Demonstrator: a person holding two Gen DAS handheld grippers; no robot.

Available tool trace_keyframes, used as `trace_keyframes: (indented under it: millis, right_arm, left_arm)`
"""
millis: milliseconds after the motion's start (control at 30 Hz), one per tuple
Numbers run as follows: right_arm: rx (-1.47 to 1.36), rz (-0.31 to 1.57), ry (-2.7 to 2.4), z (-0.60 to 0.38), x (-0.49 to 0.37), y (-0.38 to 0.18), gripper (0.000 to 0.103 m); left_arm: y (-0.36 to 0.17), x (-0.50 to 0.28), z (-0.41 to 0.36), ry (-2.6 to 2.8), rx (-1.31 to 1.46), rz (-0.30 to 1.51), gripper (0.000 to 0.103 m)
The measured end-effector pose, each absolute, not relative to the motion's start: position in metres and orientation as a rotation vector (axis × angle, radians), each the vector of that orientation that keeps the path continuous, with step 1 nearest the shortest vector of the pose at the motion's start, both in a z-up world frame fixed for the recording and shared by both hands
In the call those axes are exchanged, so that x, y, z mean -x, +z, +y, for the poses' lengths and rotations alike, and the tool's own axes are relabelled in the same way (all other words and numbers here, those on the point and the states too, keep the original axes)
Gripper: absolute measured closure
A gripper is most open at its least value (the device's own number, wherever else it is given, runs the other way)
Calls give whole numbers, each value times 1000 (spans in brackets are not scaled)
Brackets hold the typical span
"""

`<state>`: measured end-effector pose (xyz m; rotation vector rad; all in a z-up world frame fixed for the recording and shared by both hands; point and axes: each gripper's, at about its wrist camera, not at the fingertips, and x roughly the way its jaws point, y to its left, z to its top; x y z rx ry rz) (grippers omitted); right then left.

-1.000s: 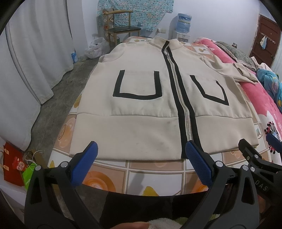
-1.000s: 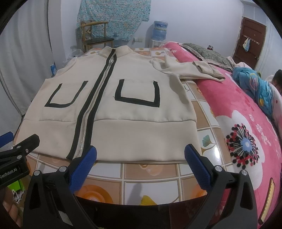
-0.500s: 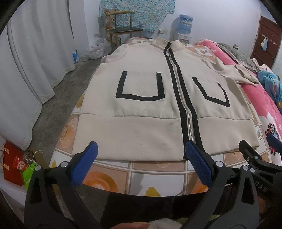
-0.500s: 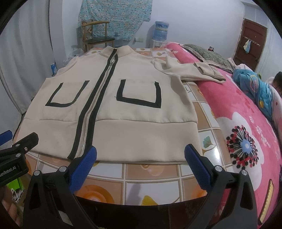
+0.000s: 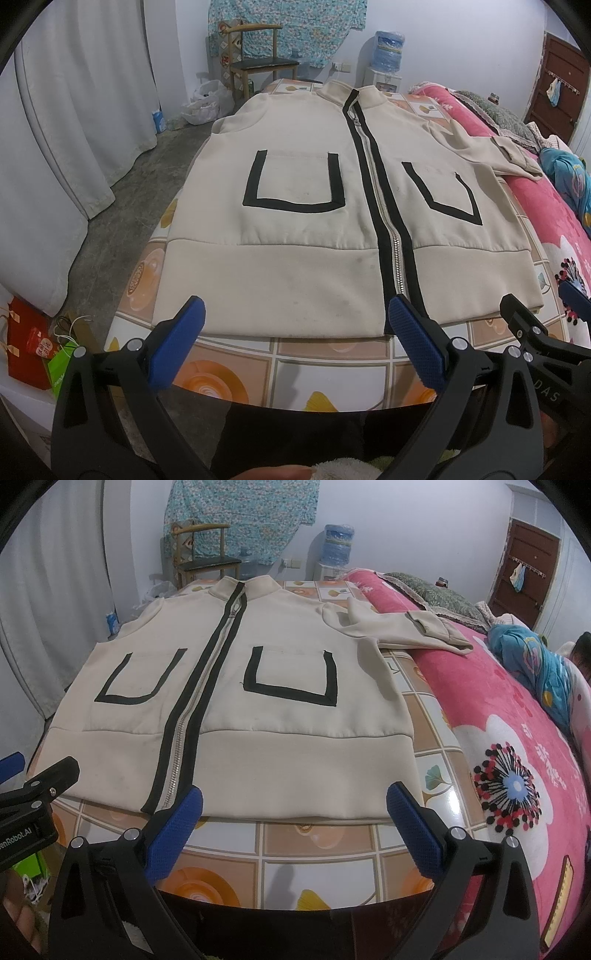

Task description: Fold large clothes

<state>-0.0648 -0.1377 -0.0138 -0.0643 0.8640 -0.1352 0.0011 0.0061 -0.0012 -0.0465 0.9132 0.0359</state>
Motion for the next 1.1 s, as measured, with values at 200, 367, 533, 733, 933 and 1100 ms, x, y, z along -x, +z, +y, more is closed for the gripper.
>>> trace_keyframes:
  millis: [200, 367, 533, 733, 933, 1100]
  right_arm:
    - [65, 864, -137, -137, 65, -14, 6]
    - [65, 865, -137, -137, 65, -14, 6]
    - [66, 864, -138, -137, 65, -14, 6]
    - [67, 864, -138, -136, 66, -13, 6]
    - [68, 863, -140, -136, 65, -13, 6]
    - [68, 864, -140, -136, 65, -13, 6]
  left_arm:
    - [-1, -1, 6, 36, 47, 913, 7]
    - [0, -1, 6, 37, 47, 913, 7]
    - [2, -1, 7, 37, 47, 912, 7]
    - [4, -2, 9, 38, 48, 910, 7]
    - [5, -2, 10, 37, 48, 910, 7]
    - [5, -1, 10, 37, 48, 909, 7]
